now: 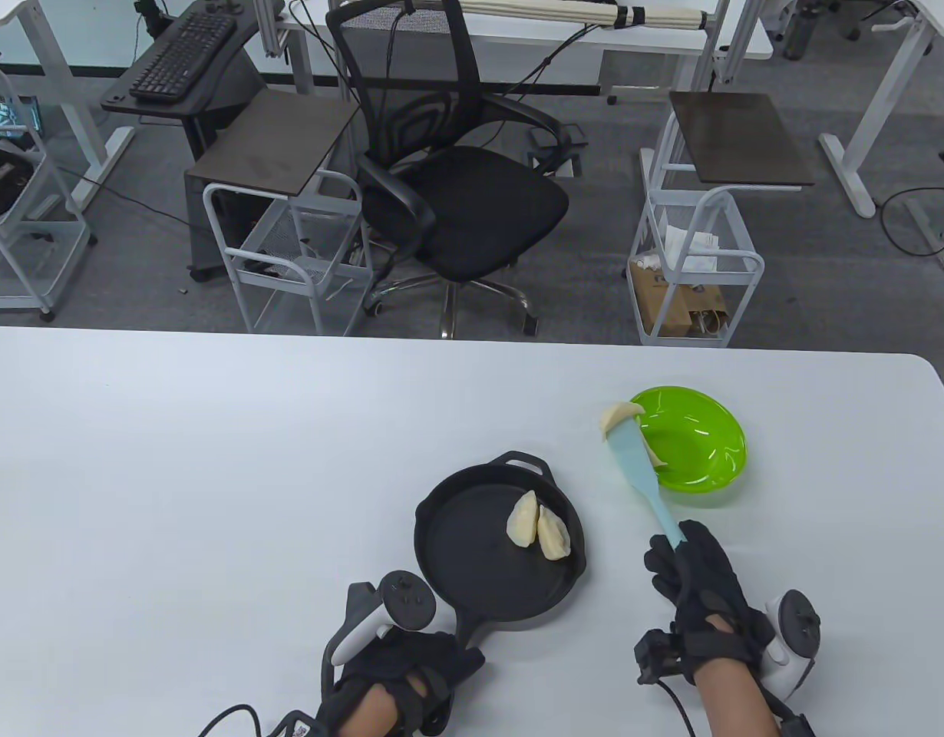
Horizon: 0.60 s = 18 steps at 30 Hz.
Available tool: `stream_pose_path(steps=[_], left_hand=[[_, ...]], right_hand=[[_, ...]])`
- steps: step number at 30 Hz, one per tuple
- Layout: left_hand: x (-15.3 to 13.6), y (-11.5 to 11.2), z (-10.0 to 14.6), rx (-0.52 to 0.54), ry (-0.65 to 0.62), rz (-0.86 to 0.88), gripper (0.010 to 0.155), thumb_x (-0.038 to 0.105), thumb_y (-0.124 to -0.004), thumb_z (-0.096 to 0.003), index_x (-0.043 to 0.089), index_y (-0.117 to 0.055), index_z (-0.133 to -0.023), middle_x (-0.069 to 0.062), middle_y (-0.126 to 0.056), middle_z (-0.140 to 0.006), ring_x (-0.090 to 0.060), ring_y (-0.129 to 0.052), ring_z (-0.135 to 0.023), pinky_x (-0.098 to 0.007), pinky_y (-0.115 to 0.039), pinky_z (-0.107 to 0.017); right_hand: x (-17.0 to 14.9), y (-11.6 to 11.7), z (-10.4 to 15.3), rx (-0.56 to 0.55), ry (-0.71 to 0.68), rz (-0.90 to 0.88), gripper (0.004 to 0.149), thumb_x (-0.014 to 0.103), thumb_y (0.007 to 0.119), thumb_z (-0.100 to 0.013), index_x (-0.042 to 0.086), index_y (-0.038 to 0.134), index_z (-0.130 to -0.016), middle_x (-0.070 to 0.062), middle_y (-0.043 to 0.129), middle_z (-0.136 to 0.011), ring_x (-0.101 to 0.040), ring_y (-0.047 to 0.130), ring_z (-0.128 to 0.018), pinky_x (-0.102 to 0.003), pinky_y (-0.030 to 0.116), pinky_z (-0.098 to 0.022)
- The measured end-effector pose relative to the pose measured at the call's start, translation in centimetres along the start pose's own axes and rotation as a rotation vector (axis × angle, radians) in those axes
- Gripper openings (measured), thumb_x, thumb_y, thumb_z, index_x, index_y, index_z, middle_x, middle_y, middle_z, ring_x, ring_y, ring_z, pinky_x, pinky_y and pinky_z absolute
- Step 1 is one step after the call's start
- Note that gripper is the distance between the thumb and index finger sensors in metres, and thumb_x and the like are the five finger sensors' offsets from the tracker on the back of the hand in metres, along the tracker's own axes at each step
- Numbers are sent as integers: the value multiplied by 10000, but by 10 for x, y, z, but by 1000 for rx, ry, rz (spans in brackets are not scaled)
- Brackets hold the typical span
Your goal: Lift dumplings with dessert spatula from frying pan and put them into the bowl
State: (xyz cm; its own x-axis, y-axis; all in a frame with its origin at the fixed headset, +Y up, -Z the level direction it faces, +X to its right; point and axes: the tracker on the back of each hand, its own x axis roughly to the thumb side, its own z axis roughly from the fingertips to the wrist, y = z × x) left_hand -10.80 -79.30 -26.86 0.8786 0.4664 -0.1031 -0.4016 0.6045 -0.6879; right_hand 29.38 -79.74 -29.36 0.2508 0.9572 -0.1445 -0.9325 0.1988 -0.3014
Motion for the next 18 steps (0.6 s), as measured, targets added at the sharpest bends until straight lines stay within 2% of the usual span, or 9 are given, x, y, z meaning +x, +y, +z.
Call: stream_pose_path(steps=[7, 18], left_hand=[[0, 0, 0, 0, 0, 0, 611, 728, -680, -445, 299, -817, -858, 61, -1100, -433, -189, -1037, -284, -445, -837, -331], [0, -1, 1, 1, 0, -3, 612, 728, -680, -445, 300, -814, -861, 63, -1099, -436, -188, -1037, -286, -445, -837, -333]], right_hand=[[-1, -16, -5, -51, 17, -47, 597, 301, 687, -586, 120, 442, -1099, -217, 661, -1033, -487, 718, -888, -682, 496, -707], [2, -23, -10, -11, 7, -53, 632, 308, 688, -597, 138, 377, -1121, -241, 559, -1091, -523, 603, -964, -702, 443, -720]])
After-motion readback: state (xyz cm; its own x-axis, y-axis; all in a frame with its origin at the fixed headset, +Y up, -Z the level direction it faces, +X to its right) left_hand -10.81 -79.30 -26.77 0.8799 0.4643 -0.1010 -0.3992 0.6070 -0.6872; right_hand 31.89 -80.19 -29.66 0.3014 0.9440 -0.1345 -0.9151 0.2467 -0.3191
